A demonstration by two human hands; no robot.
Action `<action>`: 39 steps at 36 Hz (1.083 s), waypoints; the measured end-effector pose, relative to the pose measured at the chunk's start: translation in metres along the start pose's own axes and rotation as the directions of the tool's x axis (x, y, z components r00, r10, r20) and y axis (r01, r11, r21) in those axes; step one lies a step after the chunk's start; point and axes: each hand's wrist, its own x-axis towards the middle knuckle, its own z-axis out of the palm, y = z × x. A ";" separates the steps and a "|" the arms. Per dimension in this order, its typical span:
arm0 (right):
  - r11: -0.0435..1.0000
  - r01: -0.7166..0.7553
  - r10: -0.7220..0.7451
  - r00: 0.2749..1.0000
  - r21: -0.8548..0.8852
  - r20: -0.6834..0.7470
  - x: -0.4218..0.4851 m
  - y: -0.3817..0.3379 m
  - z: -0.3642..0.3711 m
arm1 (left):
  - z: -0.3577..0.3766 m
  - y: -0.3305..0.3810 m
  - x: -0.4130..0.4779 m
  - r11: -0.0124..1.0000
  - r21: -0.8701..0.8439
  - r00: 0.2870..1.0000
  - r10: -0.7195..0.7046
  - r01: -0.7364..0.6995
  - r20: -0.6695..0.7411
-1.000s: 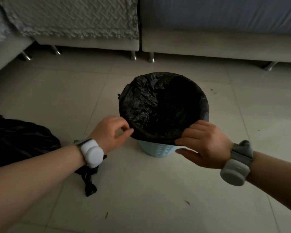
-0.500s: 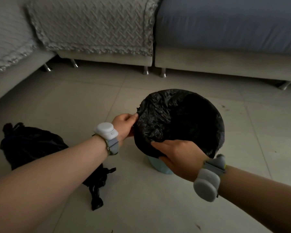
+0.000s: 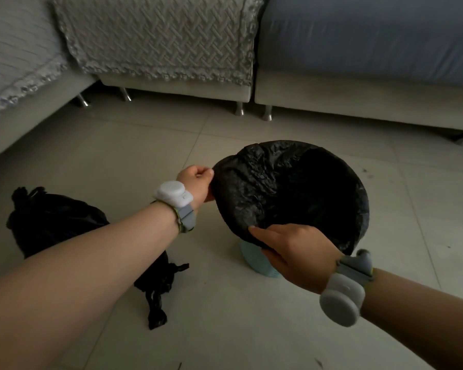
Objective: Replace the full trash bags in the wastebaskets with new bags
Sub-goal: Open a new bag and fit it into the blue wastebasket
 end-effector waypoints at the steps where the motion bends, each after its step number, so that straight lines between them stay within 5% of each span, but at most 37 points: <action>1: 1.000 0.002 -0.002 1.000 0.010 -0.001 0.000 0.000 0.000 | -0.002 -0.003 0.002 0.997 -0.048 0.998 -0.067 0.066 -0.018; 7: 0.999 0.044 -0.044 0.998 0.000 -0.038 0.000 0.004 0.002 | -0.005 -0.020 -0.004 0.962 -0.062 0.964 -0.262 0.264 0.039; 12: 0.998 0.059 -0.059 0.998 0.014 -0.034 0.000 0.005 0.003 | -0.002 -0.006 -0.014 0.826 -0.364 0.896 -0.346 0.431 0.277; 15: 0.998 0.063 -0.063 0.997 0.003 -0.044 -0.001 0.005 0.006 | 0.000 -0.007 -0.011 0.911 -0.232 0.913 -0.261 0.340 0.313; 18: 0.998 0.067 -0.067 0.998 -0.005 -0.014 -0.003 0.006 0.006 | 0.003 -0.014 -0.011 0.959 0.137 0.937 -0.272 0.247 0.220; 20: 0.997 0.062 -0.063 0.998 0.035 0.027 -0.001 0.004 0.002 | 0.005 -0.018 -0.008 0.949 0.226 0.959 -0.252 0.219 0.130; 23: 0.989 0.007 -0.022 0.995 0.147 0.100 0.000 0.007 -0.012 | 0.008 -0.007 -0.007 0.967 0.253 0.998 0.044 -0.029 -0.055; 24: 0.987 -0.012 0.001 0.997 0.162 0.071 0.002 0.011 -0.017 | 0.008 -0.001 -0.009 0.929 0.304 0.971 0.234 -0.211 -0.040; 26: 0.990 -0.063 0.063 0.998 0.127 0.005 0.008 0.023 -0.024 | 0.011 0.017 -0.019 0.685 0.421 0.791 0.592 -0.594 0.154; 28: 0.990 -0.135 0.136 0.989 -0.031 0.055 0.016 0.042 -0.029 | 0.020 0.026 -0.024 0.284 0.503 0.537 0.694 -0.817 0.480; 29: 0.975 -0.170 0.187 0.975 -0.140 0.121 0.018 0.054 -0.031 | 0.027 0.028 -0.027 0.111 0.535 0.479 0.622 -0.837 0.620; 31: 0.918 -0.185 0.294 0.911 -0.351 0.288 0.019 0.074 -0.033 | 0.039 0.026 -0.029 -0.116 0.601 0.543 0.321 -0.791 0.776; 34: 0.864 -0.118 0.413 0.722 -0.490 0.554 0.011 0.093 -0.035 | 0.048 0.022 -0.027 -0.271 0.635 0.677 -0.096 -0.723 0.730; 36: 0.856 -0.123 0.456 0.636 -0.502 0.622 0.007 0.098 -0.036 | 0.053 0.025 -0.025 -0.302 0.626 0.689 -0.193 -0.719 0.698; 39: 0.858 -0.116 0.446 0.651 -0.500 0.615 0.007 0.103 -0.034 | 0.060 0.028 -0.026 -0.320 0.607 0.680 -0.222 -0.728 0.699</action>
